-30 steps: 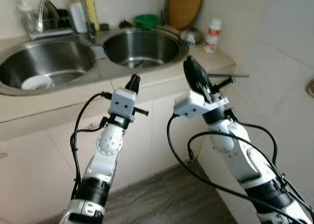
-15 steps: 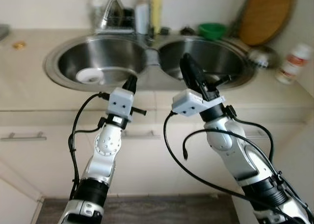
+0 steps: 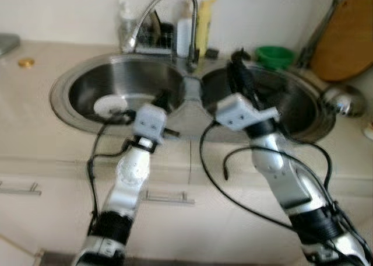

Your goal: Kitchen organization

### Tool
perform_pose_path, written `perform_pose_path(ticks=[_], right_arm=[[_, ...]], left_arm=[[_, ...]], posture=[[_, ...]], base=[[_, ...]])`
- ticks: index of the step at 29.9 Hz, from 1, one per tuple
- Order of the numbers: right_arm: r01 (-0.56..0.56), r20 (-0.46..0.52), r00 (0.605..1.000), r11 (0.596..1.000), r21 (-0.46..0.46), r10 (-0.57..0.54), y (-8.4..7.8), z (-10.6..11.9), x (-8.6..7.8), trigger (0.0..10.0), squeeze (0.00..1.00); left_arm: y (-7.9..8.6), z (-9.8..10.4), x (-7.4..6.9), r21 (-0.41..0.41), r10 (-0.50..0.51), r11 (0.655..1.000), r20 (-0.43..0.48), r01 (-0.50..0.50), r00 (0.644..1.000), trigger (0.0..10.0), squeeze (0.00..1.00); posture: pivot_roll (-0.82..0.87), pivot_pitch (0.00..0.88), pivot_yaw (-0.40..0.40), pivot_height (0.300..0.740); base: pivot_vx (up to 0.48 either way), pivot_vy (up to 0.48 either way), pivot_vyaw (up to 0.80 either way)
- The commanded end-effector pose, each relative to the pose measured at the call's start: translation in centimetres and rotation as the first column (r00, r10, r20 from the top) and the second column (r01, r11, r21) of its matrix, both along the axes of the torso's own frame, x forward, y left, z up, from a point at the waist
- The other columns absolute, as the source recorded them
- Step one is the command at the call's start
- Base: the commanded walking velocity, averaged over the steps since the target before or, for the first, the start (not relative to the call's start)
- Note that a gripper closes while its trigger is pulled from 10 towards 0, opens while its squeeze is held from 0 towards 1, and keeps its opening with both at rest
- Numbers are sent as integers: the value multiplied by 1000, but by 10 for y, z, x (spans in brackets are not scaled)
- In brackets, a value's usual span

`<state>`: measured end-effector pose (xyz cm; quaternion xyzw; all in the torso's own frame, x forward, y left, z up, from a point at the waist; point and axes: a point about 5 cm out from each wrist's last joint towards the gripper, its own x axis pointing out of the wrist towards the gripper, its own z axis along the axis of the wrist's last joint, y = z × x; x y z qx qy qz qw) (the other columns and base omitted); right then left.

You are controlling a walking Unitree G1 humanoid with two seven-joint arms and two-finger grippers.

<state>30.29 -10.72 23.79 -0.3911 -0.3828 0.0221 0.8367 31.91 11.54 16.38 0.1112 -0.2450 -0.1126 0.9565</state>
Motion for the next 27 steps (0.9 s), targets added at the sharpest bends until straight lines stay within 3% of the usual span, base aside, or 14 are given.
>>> perform_pose_path(ticks=[1,3,7,8,9,13,15,16,17,23,26,27], right_arm=[[17,-4,1000,998,59,-17,-9,8,3,10000,0],[14,-23,1000,996,87,-12,-10,7,5,10000,0],[11,-282,956,944,329,87,-13,-14,21,10000,0],[37,-349,931,926,376,104,-15,-22,25,10000,165],[62,-428,891,894,443,150,-16,-32,29,10000,1000],[112,-508,834,837,535,213,-19,-45,33,10000,1000],[179,-606,750,801,572,265,-22,-62,36,10000,1000],[179,-606,750,801,572,265,-22,-62,36,10000,1000],[210,-646,702,780,589,299,-25,-71,36,10000,1000],[239,-648,698,754,612,304,-33,-72,36,10000,1000],[236,-625,723,744,625,296,-36,-66,35,10000,1000],[230,-588,758,728,646,282,-41,-57,35,10000,1000]], left_arm=[[-12,5,0,-8,-26,1000,24,26,999,10000,0],[-11,6,0,-4,-19,1000,25,19,1000,10000,0],[-10,5,2,-2,-8,1000,16,8,1000,10000,0],[-11,5,2,1,-10,1000,15,10,1000,10000,0],[-11,4,1,4,-13,1000,14,13,1000,10000,0],[-12,4,1,5,-13,1000,12,13,1000,10000,0],[-12,3,0,6,-15,1000,10,15,1000,10000,0],[-12,3,0,6,-15,1000,10,15,1000,10000,0],[-13,3,0,7,-18,1000,9,18,1000,10000,0],[-14,2,0,8,-26,1000,5,26,1000,10000,0],[-15,1,-1,8,-28,1000,2,28,1000,10000,0],[-15,1,-1,6,-29,1000,0,29,1000,10000,0]], posture=[[90,0,-48,740],[90,0,-48,740],[95,0,-49,740],[99,0,-50,740],[99,0,-50,740],[101,0,-50,740],[101,0,-50,740],[101,0,-50,740],[100,0,-51,740],[97,0,-49,740],[96,0,-50,740],[97,0,-49,740]], base=[[0,0,0],[0,0,0],[0,0,0],[0,0,0],[0,0,0],[0,0,0],[0,0,0],[0,0,0],[0,0,0],[0,0,0],[0,0,0],[0,0,0]])
